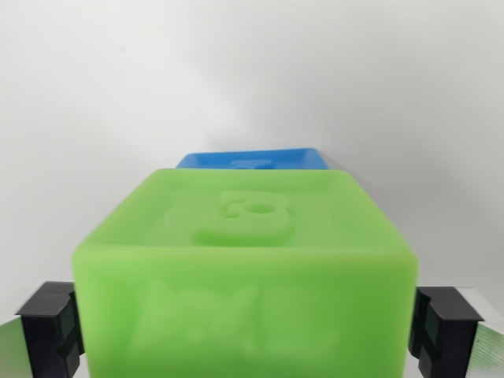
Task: Stack cube
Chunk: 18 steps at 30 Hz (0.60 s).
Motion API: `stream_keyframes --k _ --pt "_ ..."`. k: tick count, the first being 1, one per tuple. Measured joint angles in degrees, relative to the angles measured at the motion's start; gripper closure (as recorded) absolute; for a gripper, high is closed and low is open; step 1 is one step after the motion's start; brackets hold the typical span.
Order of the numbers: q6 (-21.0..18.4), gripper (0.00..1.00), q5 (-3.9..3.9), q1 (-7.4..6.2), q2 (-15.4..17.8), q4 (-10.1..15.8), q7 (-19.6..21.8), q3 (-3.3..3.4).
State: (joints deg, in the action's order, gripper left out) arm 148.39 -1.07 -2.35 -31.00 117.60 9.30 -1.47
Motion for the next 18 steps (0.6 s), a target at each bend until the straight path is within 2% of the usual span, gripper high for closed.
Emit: stream_keyframes --k 5,18 --pt "-0.32 0.00 0.00 0.00 0.43 0.03 0.00 0.00" --pt "-3.41 0.00 0.02 0.00 4.03 0.43 0.00 0.00"
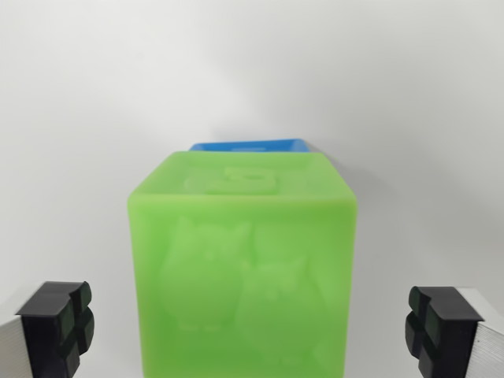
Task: Stack cube
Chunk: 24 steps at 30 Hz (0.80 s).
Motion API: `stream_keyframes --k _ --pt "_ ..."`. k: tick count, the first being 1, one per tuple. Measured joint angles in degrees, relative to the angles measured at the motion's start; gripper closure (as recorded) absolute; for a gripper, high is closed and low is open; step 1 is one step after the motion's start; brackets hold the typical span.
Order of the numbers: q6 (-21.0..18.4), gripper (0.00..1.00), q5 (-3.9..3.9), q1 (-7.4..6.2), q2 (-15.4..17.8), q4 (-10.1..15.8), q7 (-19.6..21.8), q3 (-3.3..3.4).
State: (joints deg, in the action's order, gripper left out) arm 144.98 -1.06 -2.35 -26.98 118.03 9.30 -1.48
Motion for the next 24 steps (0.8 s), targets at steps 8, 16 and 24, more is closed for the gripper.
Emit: stream_keyframes --k 8,16,24 --pt "-3.02 0.00 0.05 0.00 3.27 0.13 0.00 -0.03" --pt "-6.49 0.00 0.16 0.00 6.62 0.03 -0.08 -0.05" --pt "-10.57 0.00 0.30 0.00 9.98 -0.73 -0.20 -0.06"
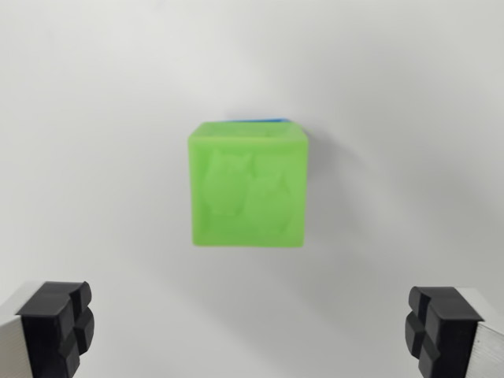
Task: Stack cube
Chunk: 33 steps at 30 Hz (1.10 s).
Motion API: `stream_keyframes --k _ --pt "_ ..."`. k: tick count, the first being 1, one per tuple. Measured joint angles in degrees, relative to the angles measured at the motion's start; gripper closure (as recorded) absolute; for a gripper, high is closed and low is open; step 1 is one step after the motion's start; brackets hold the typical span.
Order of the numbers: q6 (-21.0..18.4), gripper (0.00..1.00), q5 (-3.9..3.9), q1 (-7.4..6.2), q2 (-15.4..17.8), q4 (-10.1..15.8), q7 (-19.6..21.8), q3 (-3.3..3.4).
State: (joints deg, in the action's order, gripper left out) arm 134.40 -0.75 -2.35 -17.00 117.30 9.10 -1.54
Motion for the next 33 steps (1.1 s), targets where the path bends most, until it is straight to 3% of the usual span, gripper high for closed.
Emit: stream_keyframes --k 15,33 --pt "-8.13 0.00 0.15 0.00 5.24 -2.93 -0.18 0.00" --pt "-16.87 0.00 0.22 0.00 9.03 -7.91 -0.29 0.00"
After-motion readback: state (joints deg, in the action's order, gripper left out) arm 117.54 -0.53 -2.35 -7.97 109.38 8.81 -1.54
